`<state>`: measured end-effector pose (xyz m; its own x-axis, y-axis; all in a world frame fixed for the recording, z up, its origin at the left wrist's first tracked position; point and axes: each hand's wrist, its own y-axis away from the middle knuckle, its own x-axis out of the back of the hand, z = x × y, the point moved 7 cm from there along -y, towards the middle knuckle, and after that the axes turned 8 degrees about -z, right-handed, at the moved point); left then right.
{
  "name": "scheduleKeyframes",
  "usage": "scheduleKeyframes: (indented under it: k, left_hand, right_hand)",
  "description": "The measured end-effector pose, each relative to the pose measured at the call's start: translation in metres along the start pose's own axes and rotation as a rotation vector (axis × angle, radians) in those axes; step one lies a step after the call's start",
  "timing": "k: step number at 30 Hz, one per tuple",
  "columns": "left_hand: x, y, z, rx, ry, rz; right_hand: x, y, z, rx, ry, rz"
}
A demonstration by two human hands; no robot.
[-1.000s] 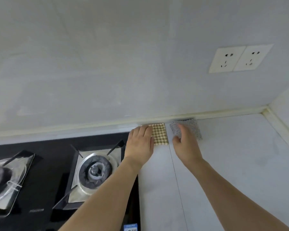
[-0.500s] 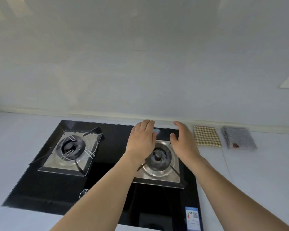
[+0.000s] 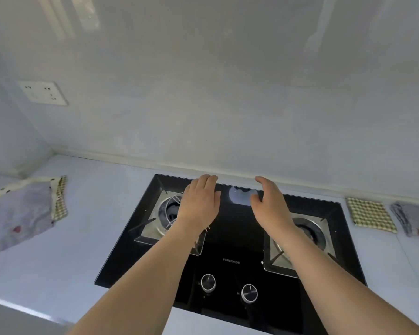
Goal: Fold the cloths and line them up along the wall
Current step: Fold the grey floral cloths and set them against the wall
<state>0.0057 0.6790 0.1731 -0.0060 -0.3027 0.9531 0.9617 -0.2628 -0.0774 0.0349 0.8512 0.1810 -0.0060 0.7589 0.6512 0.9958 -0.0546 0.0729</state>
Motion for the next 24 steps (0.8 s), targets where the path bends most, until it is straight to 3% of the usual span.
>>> scheduleKeyframes:
  k: [6, 10, 15, 24]
  left_hand:
    - [0.030, 0.010, -0.090, 0.025, 0.059, 0.022]
    - [0.061, 0.013, -0.166, 0.002, 0.102, 0.008]
    - [0.107, 0.021, -0.257, 0.093, 0.095, 0.041]
    - [0.127, 0.054, -0.349, 0.097, 0.081, 0.044]
  right_hand:
    - [-0.077, -0.012, -0.071, 0.040, 0.007, -0.063]
    - [-0.121, -0.025, -0.120, 0.020, -0.041, -0.010]
    - [-0.170, -0.035, -0.178, 0.038, -0.066, -0.051]
    - [-0.274, -0.050, -0.254, 0.147, -0.032, -0.128]
